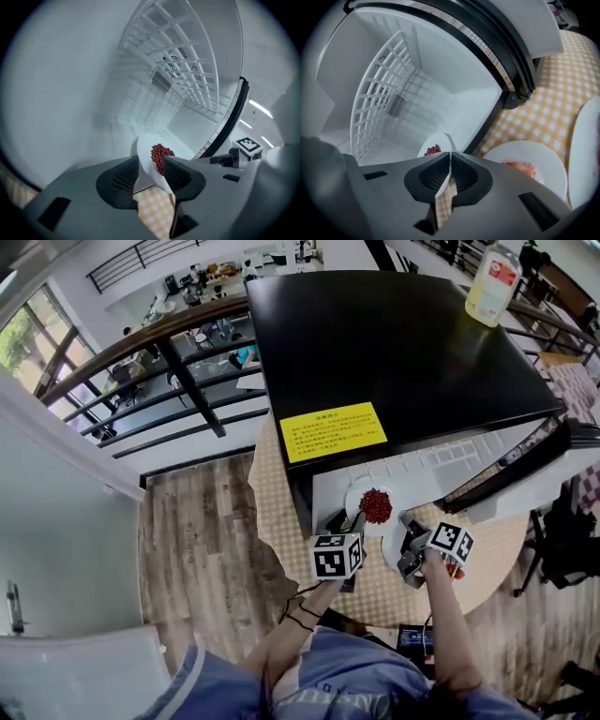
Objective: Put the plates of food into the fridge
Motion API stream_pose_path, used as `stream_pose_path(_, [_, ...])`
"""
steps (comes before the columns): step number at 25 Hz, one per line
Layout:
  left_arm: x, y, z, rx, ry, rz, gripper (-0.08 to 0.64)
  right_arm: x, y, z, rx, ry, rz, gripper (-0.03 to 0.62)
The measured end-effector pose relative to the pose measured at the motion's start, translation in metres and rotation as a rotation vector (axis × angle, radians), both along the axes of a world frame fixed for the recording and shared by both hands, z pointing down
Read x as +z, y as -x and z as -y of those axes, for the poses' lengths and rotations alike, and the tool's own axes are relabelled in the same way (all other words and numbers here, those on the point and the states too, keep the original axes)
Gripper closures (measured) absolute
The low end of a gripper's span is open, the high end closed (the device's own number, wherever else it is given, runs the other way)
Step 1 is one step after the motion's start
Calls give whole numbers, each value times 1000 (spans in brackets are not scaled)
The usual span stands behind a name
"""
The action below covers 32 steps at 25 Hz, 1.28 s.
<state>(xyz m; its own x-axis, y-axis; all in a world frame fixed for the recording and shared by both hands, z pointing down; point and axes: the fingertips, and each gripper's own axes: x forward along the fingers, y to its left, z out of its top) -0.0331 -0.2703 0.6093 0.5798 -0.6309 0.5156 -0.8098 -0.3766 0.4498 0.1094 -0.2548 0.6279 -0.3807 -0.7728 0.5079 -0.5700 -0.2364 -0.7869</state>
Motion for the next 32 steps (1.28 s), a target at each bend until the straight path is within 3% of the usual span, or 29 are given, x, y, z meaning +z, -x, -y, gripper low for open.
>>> stream_pose_path(4, [3,1,4,9,-40,130,382,-4,0,18,47,-21,-3,568])
stream_pose_path(8, [-3,-2,-11,102,-116,209,339,-5,2,29,83,-22,-43,569])
stream_pose_path(10, [-6,0,-19,108,-141,210,334,-5,5,32,81,-22,-51,569])
stream_pose_path(15, [9,18,-34,72,-60,198,333,-6,21,46,82,-49,-19,571])
stream_pose_path(22, [18,21,-33,50,-50,209,334,-8,36,71,60,-70,-29,569])
stream_pose_path(29, [14,22,-33,32,-23,189,336,-24,51,97,-37,-128,-123,577])
stream_pose_path(32, [13,23,-30,-9,4,171,336,-35,44,97,-15,-185,-165,577])
